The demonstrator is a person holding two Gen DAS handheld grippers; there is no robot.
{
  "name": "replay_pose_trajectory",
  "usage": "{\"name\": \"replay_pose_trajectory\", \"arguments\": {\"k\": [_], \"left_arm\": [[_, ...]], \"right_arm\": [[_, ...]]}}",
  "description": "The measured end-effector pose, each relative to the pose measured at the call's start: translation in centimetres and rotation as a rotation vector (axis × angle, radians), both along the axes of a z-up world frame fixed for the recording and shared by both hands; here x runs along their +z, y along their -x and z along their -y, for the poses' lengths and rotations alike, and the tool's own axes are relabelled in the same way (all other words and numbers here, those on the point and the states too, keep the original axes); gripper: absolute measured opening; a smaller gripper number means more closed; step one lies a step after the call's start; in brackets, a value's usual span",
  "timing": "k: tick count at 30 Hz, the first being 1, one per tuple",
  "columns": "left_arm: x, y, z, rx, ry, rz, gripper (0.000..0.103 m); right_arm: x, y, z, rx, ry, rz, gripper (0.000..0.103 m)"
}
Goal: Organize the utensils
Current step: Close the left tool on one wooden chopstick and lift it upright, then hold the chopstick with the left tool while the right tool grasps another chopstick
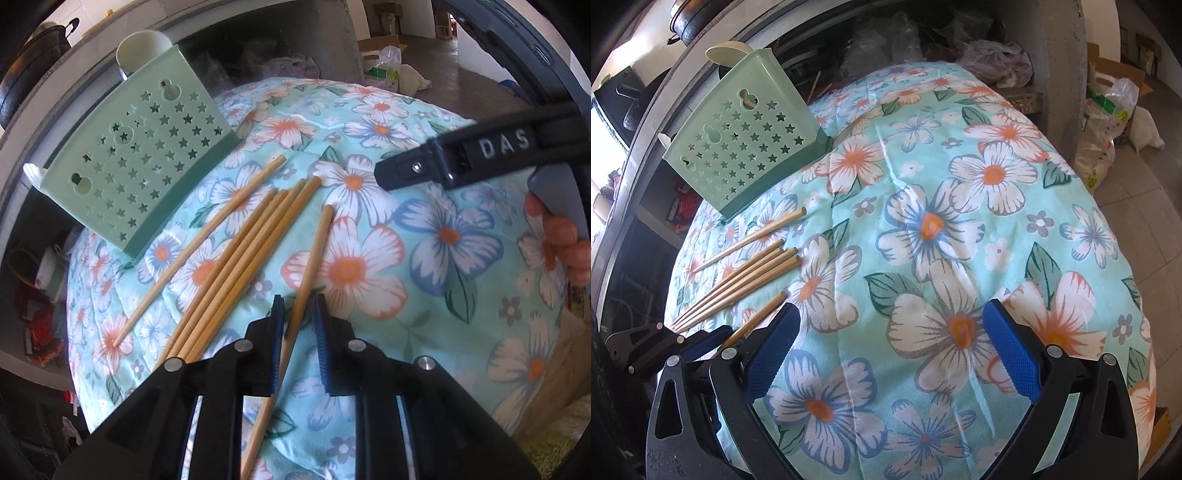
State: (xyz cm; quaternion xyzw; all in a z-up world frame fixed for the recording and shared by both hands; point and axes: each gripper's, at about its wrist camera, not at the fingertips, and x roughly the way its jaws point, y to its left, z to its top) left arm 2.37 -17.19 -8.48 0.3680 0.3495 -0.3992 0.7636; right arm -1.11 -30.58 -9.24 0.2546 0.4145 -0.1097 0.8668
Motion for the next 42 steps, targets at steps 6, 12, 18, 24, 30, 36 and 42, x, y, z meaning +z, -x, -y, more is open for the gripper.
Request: {"name": "replay_pose_trajectory", "arguments": {"k": [6, 12, 18, 24, 30, 36, 42], "left_arm": [[-0.3, -1.0, 1.3, 0.004, 0.006, -0.046, 0.016], [-0.5, -1.7, 2.2, 0.025, 0.014, -0.069, 0.015], [0.1, -1.3, 2.2, 0.022, 0.028, -0.041, 0.006], [2.4, -1.6, 0.7, 0.069, 0.114, -0.045, 0.005], [4.9, -2.7, -2.1, 0.152, 0.259, -0.1, 0.005], [7.3, -4.1, -4.8, 0.254, 0.417, -0.13, 0.005], [8.8, -5.2, -7.1, 0.331, 0.543, -0.16, 0.005]], "right_arm": [[0.0, 0.0, 0.2, -0.006, -0.012, 0.009, 0.095], [0.1, 0.1, 0.1, -0.009, -0.006, 0.016, 0.095], [0.0, 0.4, 0.3, -0.011, -0.028, 0.047, 0.095], [0.0, 0.7, 1.5, -0.003, -0.117, 0.074, 0.095], [1.1, 0.3, 1.3, 0.018, -0.227, 0.109, 0.077], [1.4, -2.1, -0.9, 0.145, -0.455, 0.196, 0.057], [-0.8, -5.6, -2.4, 0.165, -0.629, 0.142, 0.041]]}}
